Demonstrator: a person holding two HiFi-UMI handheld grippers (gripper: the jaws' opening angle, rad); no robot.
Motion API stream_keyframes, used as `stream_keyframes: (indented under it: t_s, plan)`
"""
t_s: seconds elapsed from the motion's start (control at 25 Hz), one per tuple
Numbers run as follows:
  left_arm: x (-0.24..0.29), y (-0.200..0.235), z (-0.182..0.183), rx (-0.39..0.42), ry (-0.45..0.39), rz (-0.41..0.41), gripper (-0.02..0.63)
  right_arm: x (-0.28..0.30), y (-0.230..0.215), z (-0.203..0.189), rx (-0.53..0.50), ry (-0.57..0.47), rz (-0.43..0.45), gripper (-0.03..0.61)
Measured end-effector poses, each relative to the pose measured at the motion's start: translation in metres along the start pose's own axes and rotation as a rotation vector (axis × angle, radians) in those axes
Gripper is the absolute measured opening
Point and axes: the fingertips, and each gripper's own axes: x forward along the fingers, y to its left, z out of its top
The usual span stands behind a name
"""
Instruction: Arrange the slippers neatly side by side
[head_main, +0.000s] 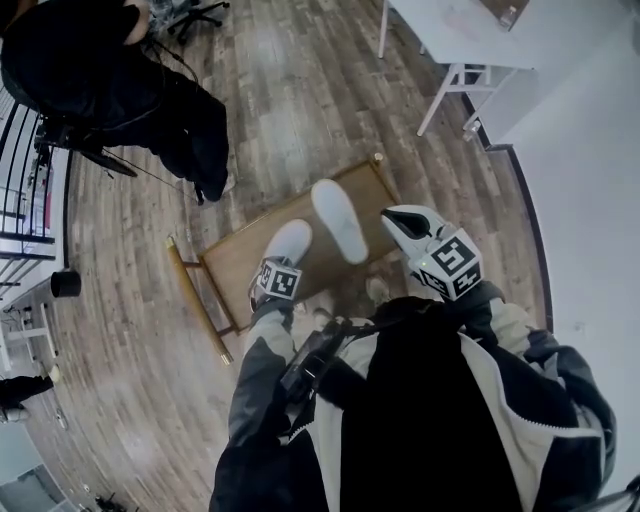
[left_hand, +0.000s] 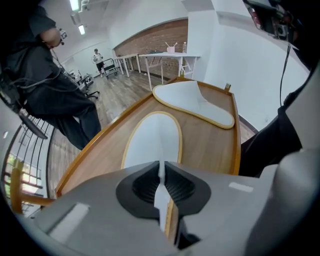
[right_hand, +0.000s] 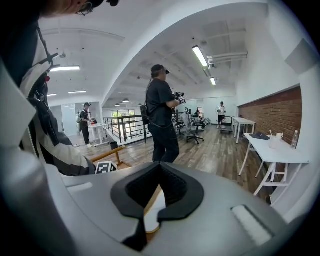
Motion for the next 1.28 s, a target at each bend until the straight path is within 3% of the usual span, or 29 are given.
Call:
stream_keyframes:
  t_s: [0.48,0.88,1.28]
  plan:
    - [-0.021,0.01,0.009,-0.071,-0.038,0.061,0.026,0.002,0.006,0.002,0.005,-0.022,0.033,0.002]
    - [-0.068,0.023,0.022,-0.225,-0.162,0.133,0.026,0.018,0.024,0.003,-0.009,-0.034,0.124,0.002]
    - [-0.12,0.049,0.008,-0.511,-0.294,0.201,0.026,0.045,0.048,0.014,-0.048,-0.043,0.233,0.002]
